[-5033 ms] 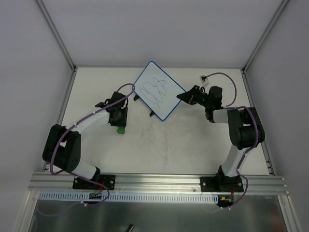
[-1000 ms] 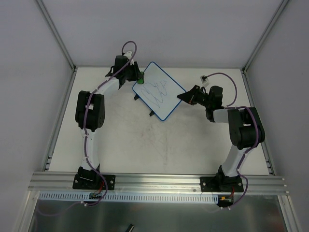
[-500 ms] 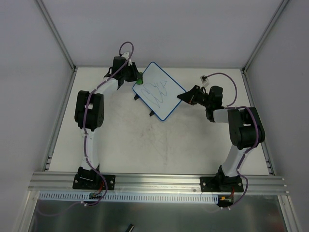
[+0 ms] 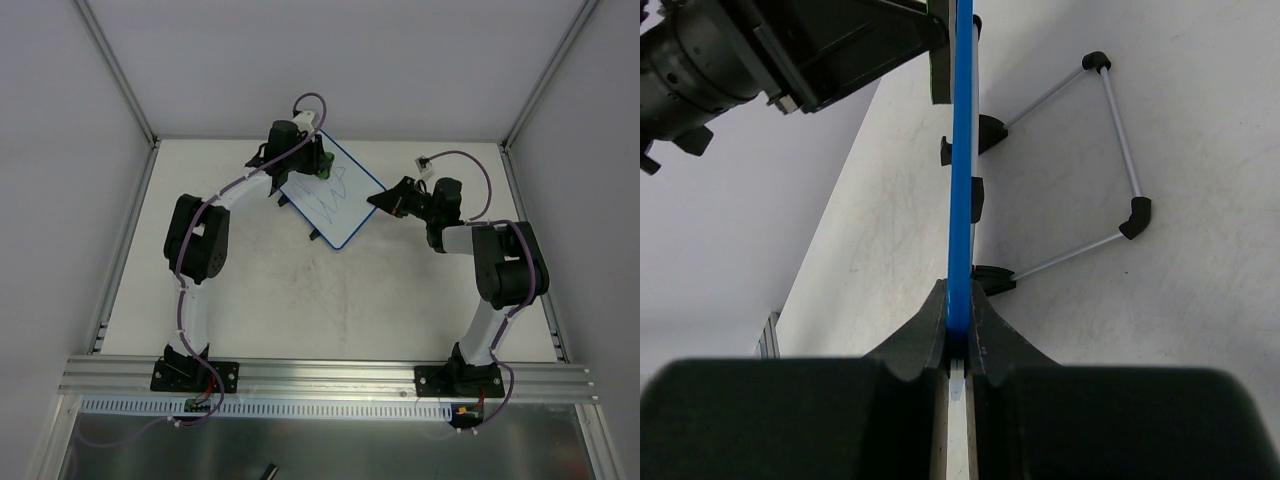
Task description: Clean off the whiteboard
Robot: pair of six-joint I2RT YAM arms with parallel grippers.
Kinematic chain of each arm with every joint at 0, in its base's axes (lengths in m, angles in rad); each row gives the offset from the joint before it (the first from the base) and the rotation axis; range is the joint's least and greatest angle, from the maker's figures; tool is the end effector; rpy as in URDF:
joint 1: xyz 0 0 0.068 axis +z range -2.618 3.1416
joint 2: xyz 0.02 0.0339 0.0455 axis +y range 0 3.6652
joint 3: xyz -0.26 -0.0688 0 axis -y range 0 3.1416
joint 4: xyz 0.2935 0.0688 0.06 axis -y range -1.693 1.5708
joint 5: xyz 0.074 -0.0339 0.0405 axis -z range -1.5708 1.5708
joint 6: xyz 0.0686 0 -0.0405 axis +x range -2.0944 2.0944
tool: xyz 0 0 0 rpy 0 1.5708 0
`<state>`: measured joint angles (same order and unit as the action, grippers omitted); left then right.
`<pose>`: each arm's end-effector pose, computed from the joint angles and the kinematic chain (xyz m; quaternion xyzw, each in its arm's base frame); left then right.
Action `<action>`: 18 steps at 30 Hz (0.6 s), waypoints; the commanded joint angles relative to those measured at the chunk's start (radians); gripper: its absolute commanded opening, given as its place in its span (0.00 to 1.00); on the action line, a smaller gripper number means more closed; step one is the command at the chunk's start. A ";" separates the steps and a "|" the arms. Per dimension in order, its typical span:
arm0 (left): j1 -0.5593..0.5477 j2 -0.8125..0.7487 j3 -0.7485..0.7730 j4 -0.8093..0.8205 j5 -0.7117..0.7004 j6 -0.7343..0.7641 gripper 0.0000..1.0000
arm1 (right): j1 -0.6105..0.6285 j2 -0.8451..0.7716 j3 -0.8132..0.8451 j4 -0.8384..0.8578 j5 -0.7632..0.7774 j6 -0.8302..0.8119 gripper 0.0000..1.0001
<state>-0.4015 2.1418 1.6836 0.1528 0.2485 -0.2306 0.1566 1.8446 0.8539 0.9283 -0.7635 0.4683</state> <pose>0.5312 -0.2439 0.2140 0.1413 0.7910 -0.2774 0.5266 0.4121 0.1131 0.1435 -0.1470 0.7078 0.4537 0.5212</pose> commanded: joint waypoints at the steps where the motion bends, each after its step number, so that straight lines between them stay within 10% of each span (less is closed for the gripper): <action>1: -0.072 -0.049 -0.008 0.027 0.028 0.077 0.00 | 0.006 -0.035 0.037 0.067 -0.014 -0.056 0.00; 18: -0.189 -0.068 -0.035 0.028 -0.054 0.240 0.00 | 0.008 -0.036 0.039 0.069 -0.019 -0.053 0.00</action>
<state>-0.5629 2.0991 1.6653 0.1688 0.1974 -0.0105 0.1539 1.8446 0.8539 0.9222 -0.7605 0.4709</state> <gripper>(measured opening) 0.301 0.065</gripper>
